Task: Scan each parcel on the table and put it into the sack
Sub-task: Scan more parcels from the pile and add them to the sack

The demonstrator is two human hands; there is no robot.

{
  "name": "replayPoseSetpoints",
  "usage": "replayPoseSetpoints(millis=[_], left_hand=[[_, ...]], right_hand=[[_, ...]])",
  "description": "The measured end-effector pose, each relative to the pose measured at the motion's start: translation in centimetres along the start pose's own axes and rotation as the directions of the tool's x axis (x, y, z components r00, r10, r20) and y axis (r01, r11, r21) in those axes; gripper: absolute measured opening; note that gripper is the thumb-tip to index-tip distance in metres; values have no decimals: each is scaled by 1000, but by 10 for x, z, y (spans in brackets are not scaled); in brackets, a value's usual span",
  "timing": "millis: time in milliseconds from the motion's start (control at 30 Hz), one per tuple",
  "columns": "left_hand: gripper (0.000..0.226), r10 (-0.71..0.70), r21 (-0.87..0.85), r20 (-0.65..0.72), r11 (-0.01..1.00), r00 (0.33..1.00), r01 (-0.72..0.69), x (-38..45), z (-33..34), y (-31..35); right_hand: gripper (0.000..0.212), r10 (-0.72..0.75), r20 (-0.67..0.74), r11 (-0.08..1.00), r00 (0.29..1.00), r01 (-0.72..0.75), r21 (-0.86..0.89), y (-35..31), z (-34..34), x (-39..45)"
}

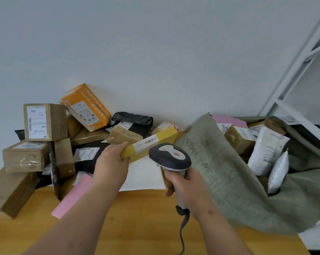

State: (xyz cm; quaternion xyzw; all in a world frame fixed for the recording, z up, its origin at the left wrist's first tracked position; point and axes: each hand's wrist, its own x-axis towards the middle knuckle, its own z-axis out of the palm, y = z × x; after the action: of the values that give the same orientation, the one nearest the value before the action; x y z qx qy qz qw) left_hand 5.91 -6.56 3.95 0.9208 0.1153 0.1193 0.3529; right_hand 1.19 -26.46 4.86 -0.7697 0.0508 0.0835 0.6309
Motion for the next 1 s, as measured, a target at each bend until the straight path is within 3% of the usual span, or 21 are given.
replayPoseSetpoints(millis=[333, 1000], left_hand=[[39, 85, 32, -97, 996, 992, -82, -41, 29, 32], [38, 68, 35, -162, 997, 984, -63, -80, 56, 66]], right_hand=[[22, -76, 23, 987, 997, 79, -138, 6, -61, -23], [25, -137, 96, 975, 986, 152, -164, 12, -115, -43]])
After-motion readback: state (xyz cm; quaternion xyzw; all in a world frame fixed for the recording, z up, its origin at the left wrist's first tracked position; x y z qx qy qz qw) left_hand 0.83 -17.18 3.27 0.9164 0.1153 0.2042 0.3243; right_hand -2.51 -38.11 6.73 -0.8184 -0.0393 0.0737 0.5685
